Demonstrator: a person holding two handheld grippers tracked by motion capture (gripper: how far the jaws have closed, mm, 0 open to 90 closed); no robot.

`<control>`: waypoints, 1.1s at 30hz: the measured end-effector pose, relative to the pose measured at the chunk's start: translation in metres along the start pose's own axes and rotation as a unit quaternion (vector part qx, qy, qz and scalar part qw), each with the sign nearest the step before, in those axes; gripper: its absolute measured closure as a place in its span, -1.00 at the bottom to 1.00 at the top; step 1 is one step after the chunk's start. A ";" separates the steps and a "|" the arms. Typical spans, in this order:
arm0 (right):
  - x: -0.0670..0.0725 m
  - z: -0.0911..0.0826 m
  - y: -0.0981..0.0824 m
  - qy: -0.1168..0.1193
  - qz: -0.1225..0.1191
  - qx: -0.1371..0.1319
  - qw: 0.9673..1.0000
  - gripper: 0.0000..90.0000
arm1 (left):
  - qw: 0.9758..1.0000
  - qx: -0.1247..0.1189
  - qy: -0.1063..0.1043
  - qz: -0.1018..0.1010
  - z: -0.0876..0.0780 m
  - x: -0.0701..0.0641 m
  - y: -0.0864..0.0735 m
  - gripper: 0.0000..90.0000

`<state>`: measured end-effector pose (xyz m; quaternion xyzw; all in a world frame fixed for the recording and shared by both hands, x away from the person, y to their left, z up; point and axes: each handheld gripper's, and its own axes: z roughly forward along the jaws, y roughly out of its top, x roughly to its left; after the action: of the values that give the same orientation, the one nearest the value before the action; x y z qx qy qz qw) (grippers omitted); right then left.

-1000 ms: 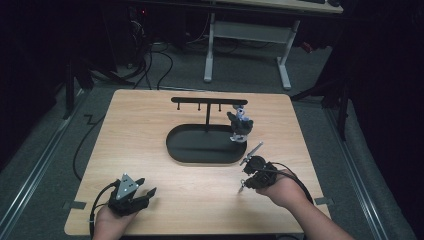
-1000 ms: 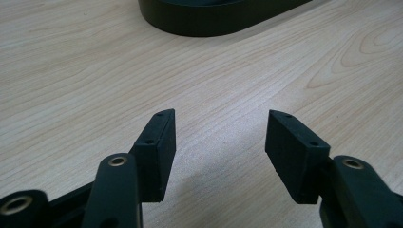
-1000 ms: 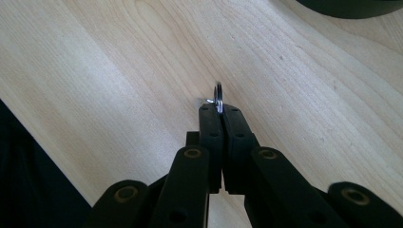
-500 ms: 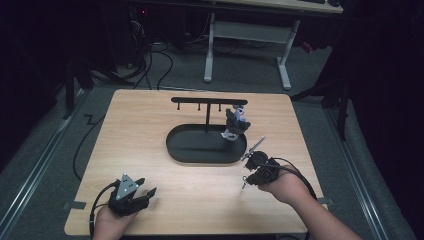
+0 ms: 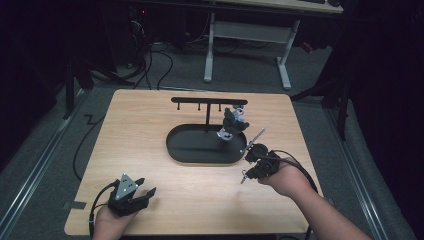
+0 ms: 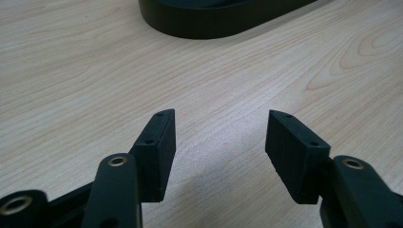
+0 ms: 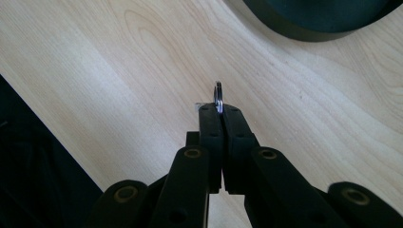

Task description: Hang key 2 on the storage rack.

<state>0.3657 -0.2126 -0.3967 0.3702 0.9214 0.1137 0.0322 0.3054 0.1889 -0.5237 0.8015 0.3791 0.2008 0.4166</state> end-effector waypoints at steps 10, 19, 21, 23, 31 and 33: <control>-0.003 -0.009 0.017 0.001 -0.002 0.002 1.000 0.99 | 1.000 0.001 0.000 0.000 -0.001 0.001 0.000 -0.01; -0.009 -0.016 0.038 -0.003 -0.002 -0.004 1.000 0.98 | 1.000 0.000 0.000 -0.005 -0.002 0.003 -0.001 -0.01; -0.010 -0.018 0.044 -0.003 -0.001 -0.003 1.000 0.98 | 1.000 -0.001 0.001 -0.005 -0.002 0.003 -0.001 -0.01; -0.012 -0.019 0.050 -0.002 -0.002 -0.006 1.000 0.98 | 1.000 -0.002 0.001 -0.005 -0.002 0.003 -0.002 -0.01; -0.021 -0.025 0.073 -0.002 0.003 -0.013 1.000 0.98 | 1.000 -0.003 0.000 -0.007 -0.003 0.004 -0.002 -0.02; -0.022 -0.027 0.077 -0.001 0.010 -0.014 1.000 0.98 | 1.000 -0.003 -0.001 -0.008 -0.003 0.004 -0.002 -0.02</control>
<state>0.4301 -0.1788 -0.3528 0.3788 0.9160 0.1268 0.0373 0.3056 0.1943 -0.5235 0.7974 0.3844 0.1982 0.4208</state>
